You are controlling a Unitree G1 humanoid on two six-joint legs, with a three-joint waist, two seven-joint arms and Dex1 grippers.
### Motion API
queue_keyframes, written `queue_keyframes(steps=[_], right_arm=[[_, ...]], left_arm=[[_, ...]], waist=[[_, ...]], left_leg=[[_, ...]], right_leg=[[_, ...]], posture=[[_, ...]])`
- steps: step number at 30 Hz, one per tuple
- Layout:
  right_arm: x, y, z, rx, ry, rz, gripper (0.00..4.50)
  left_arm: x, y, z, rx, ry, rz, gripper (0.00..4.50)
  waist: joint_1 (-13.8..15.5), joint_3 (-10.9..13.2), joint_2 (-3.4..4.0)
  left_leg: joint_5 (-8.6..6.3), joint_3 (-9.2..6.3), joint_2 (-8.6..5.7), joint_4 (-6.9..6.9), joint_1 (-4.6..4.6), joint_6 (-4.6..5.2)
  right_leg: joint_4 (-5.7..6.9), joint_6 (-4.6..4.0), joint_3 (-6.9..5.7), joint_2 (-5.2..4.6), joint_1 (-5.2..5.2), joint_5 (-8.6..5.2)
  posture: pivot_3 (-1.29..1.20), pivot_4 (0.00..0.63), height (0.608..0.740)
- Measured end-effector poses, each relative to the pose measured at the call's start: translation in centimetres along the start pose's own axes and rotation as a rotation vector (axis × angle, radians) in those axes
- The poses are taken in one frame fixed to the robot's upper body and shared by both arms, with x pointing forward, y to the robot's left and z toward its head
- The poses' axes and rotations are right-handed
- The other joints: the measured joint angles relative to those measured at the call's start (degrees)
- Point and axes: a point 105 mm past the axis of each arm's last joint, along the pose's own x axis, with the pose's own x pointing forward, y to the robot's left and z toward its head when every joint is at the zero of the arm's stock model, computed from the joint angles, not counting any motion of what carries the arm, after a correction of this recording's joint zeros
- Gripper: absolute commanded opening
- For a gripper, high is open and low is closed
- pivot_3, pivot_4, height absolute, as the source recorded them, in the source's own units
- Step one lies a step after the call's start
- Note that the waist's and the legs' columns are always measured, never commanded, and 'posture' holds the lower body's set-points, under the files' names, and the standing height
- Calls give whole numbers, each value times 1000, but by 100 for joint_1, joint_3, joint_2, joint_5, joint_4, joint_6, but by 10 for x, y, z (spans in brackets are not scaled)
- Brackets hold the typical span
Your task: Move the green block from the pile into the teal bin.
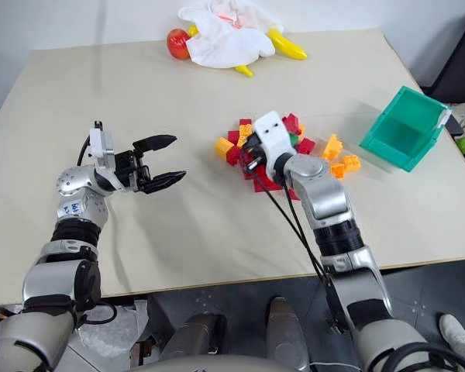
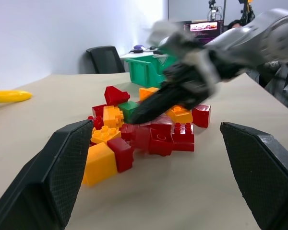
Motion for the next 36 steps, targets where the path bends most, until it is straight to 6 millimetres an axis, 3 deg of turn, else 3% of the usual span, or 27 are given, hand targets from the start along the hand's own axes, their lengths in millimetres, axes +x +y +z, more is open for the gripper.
queue_keyframes(steps=[3, 7, 10, 15, 19, 22, 27, 31, 34, 36], right_arm=[[-14, 5, 12, -3, -45, 57, 16], [-45, -11, 24, -26, -87, 52, 16], [-76, -22, 18, -56, -63, 84, 538], [-110, -42, 3, -82, 10, 57, 2089], [-168, -67, -18, -55, 117, -64, 3394], [-198, -72, -21, -44, 153, -129, 4437], [-230, -68, -30, -9, 198, -204, 4478], [-240, -65, -31, -7, 216, -228, 4478], [-233, -65, -25, -9, 197, -256, 4478], [-211, -63, -17, -18, 155, -245, 4478]], left_arm=[[-1, -2, -1, 2, 3, 0, 4500], [-1, -3, 1, 14, 3, -6, 4500], [0, -4, -1, 3, 1, -10, 4500], [3, -6, -3, -3, 1, -20, 4500], [7, -7, -3, -10, -2, -40, 4500], [6, -8, -3, -10, 1, -51, 4500], [7, -9, -3, -14, 1, -69, 4500], [6, -9, -4, -21, 4, -68, 4500], [5, -9, -7, -37, 10, -59, 4500], [8, -8, -7, -33, 6, -56, 4500]], waist=[[53, 0, 0], [145, 0, 0], [210, 0, -1], [260, 1, -1], [364, 2, -3], [403, 2, -3], [422, 2, -3], [429, 2, -3], [407, 3, -4], [387, 4, -6]], left_leg=[[-1, 0, -2, 14, -1, 1], [-2, 0, -1, 16, -1, 1], [-7, 2, -3, 16, -1, 7], [-10, 15, 2, 16, 1, 10], [-16, 14, 0, 18, -3, 20], [-20, 25, 3, 21, 1, 24], [-21, 37, 8, 24, 6, 25], [-21, 43, 8, 26, 7, 26], [-21, 51, 10, 28, 12, 26], [-20, 56, 12, 29, 14, 26]], right_leg=[[3, 1, 0, -1, 3, 0], [4, 0, -1, 0, 6, 0], [-4, 1, -3, -1, 10, 1], [-7, 2, 0, 1, 10, 1], [-18, 5, -3, -2, 15, 3], [-32, 11, 0, -1, 21, 8], [-49, 10, 4, 1, 25, 16], [-52, 12, 9, 1, 25, 20], [-55, 12, 16, 1, 25, 23], [-58, 10, 20, 3, 25, 29]], posture=[[0, 150, 740], [0, 150, 740], [0, 150, 740], [0, 150, 740], [0, 150, 740], [0, 150, 740], [0, 150, 740], [0, 150, 740], [0, 150, 740], [0, 150, 740]])
